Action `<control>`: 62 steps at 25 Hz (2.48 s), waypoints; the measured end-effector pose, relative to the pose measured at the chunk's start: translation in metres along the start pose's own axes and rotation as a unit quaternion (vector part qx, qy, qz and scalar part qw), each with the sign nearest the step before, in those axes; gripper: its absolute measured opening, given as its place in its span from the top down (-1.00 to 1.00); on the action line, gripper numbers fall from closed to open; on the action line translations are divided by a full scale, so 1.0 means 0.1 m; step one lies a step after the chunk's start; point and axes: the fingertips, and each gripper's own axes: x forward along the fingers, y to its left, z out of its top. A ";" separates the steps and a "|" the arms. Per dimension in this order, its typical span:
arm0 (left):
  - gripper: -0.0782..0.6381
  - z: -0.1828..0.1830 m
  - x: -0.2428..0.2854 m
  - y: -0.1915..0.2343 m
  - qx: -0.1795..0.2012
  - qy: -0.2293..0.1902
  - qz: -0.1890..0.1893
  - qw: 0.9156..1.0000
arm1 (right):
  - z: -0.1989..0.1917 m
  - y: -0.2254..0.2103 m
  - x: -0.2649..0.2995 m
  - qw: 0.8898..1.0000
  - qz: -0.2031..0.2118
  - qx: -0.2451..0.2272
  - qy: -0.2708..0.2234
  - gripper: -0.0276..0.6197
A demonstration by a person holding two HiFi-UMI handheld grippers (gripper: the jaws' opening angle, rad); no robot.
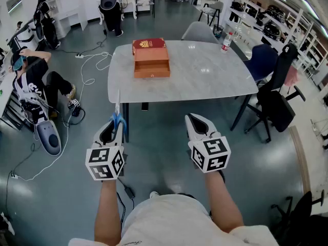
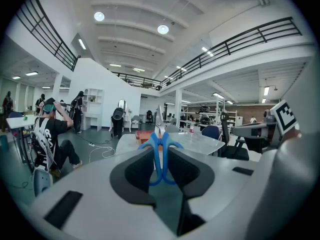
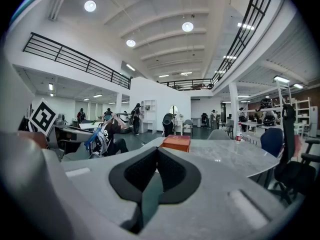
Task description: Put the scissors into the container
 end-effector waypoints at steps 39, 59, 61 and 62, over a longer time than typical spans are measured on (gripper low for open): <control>0.55 0.51 2.02 -0.11 0.017 0.053 0.034 0.998 | 0.28 -1.46 1.69 0.998 0.055 0.024 0.018 0.90; 0.55 0.62 2.79 -0.26 0.015 0.064 0.060 0.996 | 0.28 -2.14 2.27 0.996 0.082 0.033 0.021 0.90; 0.55 0.62 2.86 -0.26 0.016 0.066 0.058 0.996 | 0.28 -2.19 2.31 0.996 0.079 0.033 0.021 0.90; 0.55 0.62 2.90 -0.25 0.016 0.066 0.056 0.996 | 0.28 -2.21 2.34 0.996 0.077 0.034 0.021 0.90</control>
